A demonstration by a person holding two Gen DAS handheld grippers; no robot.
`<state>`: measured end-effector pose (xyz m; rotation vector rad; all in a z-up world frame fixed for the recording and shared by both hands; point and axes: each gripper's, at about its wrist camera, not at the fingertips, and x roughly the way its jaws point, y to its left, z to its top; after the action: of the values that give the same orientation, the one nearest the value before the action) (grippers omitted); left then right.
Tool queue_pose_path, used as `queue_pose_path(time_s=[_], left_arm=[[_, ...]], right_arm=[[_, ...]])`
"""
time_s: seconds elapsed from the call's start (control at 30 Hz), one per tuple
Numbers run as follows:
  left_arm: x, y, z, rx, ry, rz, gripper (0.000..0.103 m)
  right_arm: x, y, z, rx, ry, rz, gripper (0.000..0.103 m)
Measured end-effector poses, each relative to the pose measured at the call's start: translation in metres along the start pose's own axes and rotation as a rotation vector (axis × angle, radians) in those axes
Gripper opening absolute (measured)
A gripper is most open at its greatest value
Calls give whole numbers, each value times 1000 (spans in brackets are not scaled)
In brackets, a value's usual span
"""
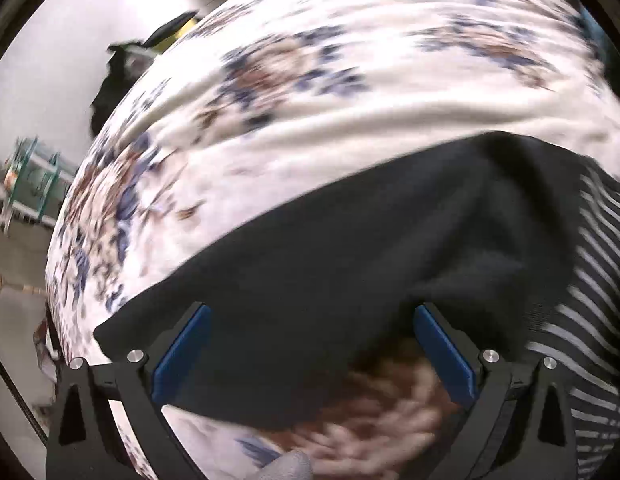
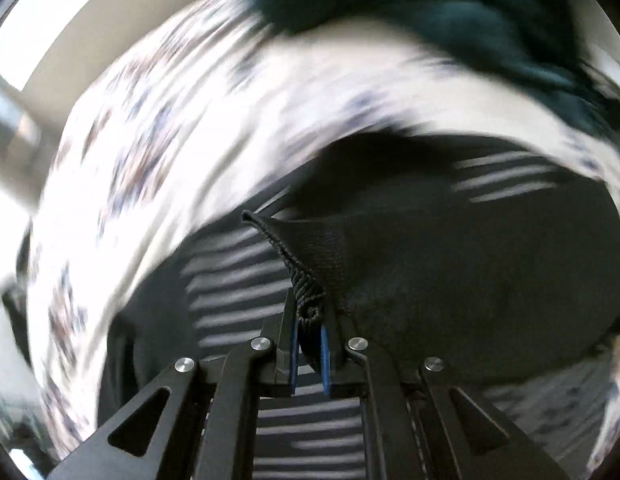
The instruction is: Fold small clothes
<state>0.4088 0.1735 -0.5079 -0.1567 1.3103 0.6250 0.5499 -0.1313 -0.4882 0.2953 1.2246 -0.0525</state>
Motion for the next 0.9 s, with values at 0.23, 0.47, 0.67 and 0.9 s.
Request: queue_pose_path(time_s=[0.23, 0.47, 0.67, 0.9], left_arm=[[28, 49, 6, -101, 50, -5, 103], [21, 78, 4, -149, 60, -63, 103], [1, 135, -61, -306, 167, -146, 103], [49, 214, -131, -809, 311, -437, 98]], right_arm=[[38, 116, -60, -192, 69, -34, 8], [37, 119, -75, -239, 165, -14, 17], [-24, 34, -94, -148, 186, -17, 78], [-74, -82, -133, -47, 215, -158, 82]])
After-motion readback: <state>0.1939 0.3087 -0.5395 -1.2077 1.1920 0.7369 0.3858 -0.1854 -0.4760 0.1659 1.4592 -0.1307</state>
